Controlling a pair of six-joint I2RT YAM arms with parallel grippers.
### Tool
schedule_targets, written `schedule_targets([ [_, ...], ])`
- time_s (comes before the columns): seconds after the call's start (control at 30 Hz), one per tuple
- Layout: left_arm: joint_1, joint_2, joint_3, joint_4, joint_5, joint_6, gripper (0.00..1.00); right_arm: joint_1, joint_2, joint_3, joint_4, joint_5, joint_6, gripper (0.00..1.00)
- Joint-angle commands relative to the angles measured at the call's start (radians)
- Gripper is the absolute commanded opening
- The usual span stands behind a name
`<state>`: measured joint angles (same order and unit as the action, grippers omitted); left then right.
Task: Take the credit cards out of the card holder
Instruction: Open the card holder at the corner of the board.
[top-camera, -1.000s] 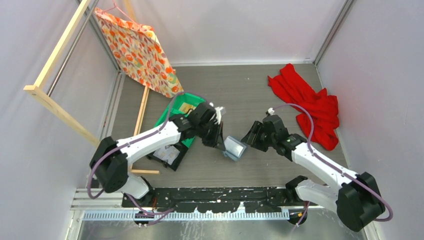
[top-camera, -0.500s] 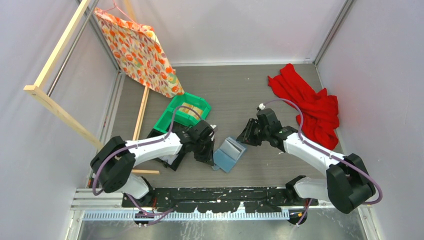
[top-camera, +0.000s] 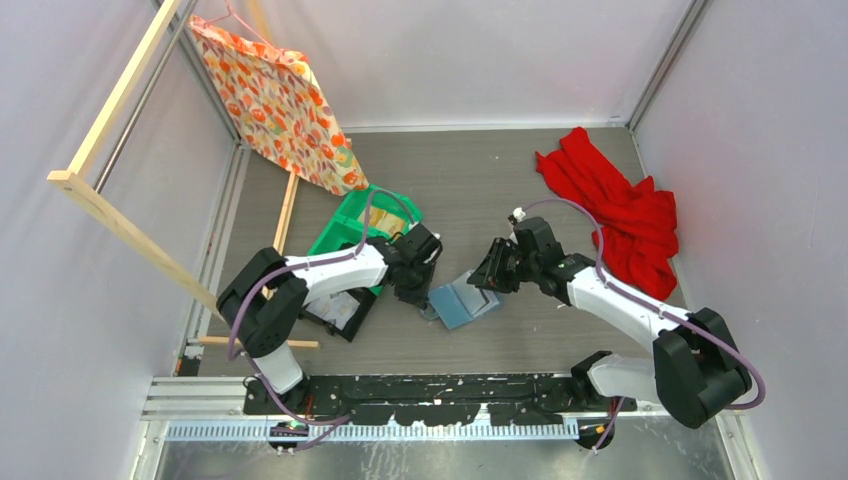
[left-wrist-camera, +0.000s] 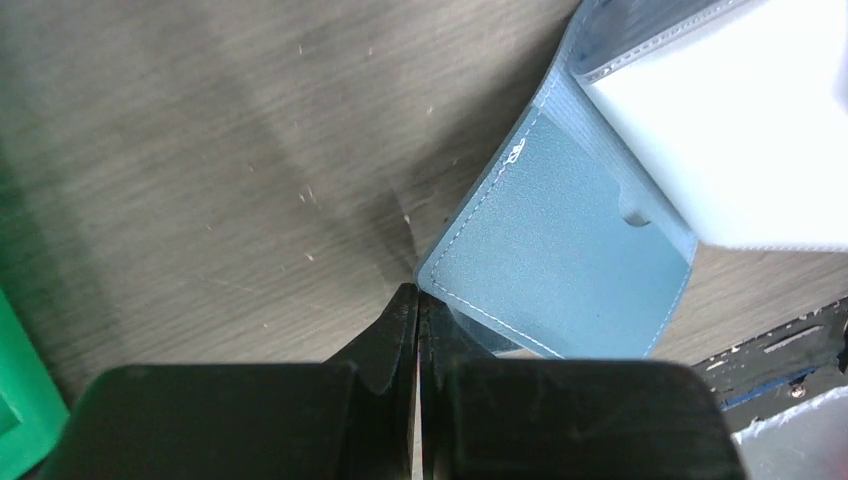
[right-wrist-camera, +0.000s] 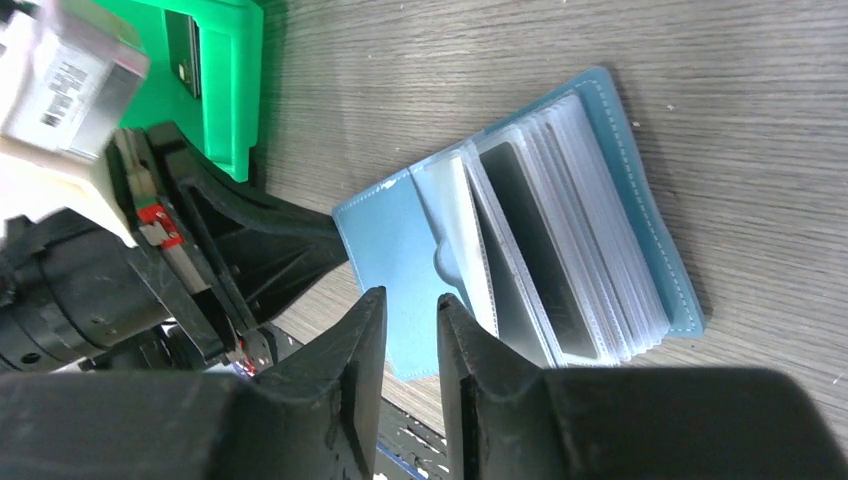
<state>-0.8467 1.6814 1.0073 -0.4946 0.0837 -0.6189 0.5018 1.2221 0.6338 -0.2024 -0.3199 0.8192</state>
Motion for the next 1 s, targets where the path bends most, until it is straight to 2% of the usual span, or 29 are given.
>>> schedule_targets([
  [0.0,0.009,0.024,0.069,-0.034,-0.062,0.069,0.01,-0.003,0.004,-0.010,0.019,-0.018,-0.009,0.33],
  [0.2,0.030,0.017,0.052,-0.021,-0.045,0.056,0.00,-0.002,-0.004,-0.012,-0.001,0.028,-0.034,0.42],
  [0.4,0.032,0.033,0.071,-0.032,-0.044,0.072,0.01,-0.003,-0.016,-0.017,-0.038,0.077,-0.066,0.42],
  [0.7,0.032,0.060,0.099,-0.033,-0.042,0.082,0.01,-0.003,-0.021,-0.021,-0.077,0.027,-0.125,0.43],
  [0.97,0.042,0.151,0.212,-0.072,-0.063,0.134,0.01,0.020,-0.013,-0.040,0.069,-0.075,-0.072,0.41],
])
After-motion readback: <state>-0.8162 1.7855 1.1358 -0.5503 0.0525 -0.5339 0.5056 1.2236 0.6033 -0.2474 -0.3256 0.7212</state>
